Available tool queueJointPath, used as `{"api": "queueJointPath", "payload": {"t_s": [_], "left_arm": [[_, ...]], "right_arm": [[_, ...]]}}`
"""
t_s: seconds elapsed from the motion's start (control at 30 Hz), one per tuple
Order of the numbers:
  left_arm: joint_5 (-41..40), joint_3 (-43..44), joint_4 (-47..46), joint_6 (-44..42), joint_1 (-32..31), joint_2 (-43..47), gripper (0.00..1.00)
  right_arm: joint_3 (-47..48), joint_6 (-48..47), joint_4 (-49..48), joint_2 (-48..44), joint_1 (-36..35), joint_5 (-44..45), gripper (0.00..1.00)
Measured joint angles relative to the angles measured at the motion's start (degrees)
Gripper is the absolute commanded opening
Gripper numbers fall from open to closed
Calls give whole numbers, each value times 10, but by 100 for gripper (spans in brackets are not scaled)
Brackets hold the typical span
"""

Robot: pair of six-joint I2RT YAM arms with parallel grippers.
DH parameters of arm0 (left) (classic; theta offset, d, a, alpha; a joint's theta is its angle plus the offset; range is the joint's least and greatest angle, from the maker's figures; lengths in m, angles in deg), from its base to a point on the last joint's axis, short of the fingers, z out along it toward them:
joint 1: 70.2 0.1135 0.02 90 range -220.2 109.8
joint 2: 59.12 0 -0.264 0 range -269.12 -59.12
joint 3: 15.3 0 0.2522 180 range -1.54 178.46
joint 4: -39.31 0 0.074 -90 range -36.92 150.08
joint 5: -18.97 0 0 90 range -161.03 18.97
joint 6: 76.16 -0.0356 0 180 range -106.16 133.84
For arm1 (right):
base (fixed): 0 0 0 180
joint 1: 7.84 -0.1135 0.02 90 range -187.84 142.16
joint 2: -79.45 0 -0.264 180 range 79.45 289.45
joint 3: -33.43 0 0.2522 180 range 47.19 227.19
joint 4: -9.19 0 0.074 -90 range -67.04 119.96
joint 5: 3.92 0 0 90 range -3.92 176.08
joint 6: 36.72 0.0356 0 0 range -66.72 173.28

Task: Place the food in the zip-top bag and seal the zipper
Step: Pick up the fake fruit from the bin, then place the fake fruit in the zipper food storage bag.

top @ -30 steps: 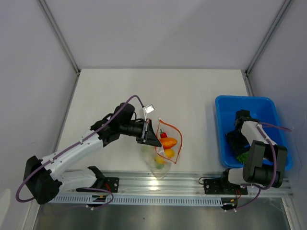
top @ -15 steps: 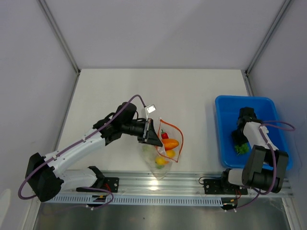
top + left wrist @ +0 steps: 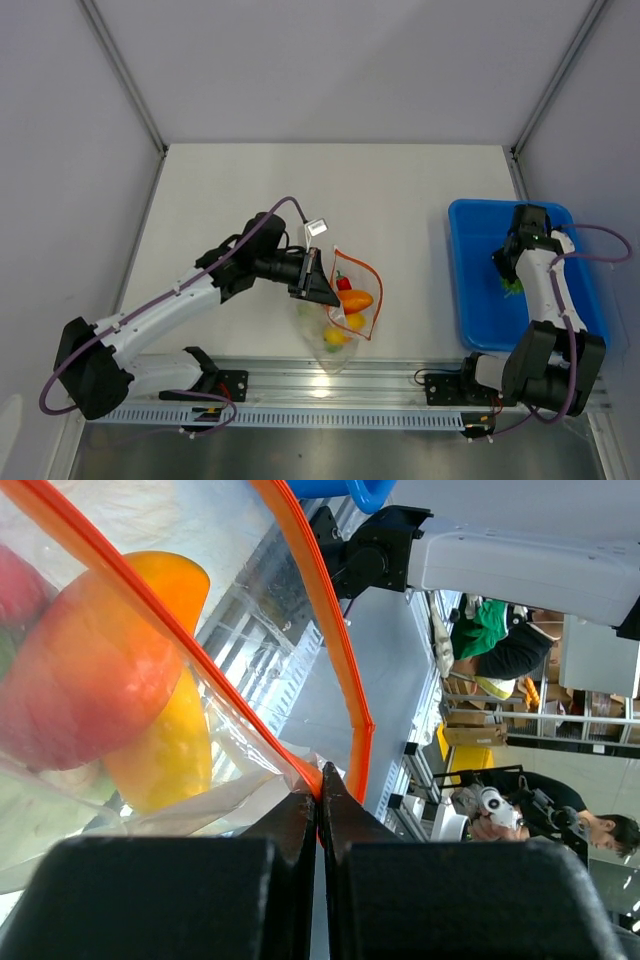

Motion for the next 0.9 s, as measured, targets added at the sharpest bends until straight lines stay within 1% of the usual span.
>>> {"api": "queueJointPath", "payload": {"t_s": [0.1,0.27,0.37,0.43,0.5,0.67,0.9], "left_arm": [[1,0,0,-4,0,-2,0],[0,0,-2,-3,0,-1,1],[0,0,-5,-2,0,-1,1],[0,0,-7,-1,0,-1,0],[0,0,-7,2,0,-1,1],[-11,0,-7,3,0,9,1],[-35,0,-2,7,0,37,1]], "right_arm": [[0,-32,-8,-21,0,-24,0],[10,-92,-30,-78,-3,-97,0],[28,-113,-42,-111,-19,-148,0],[48,-120,-43,-123,-41,-176,0],[78,-127,-43,-125,-80,-208,0],[146,-144,-44,-124,-220,-285,0],[167,-160,-33,-125,-414,-335,0]]}}
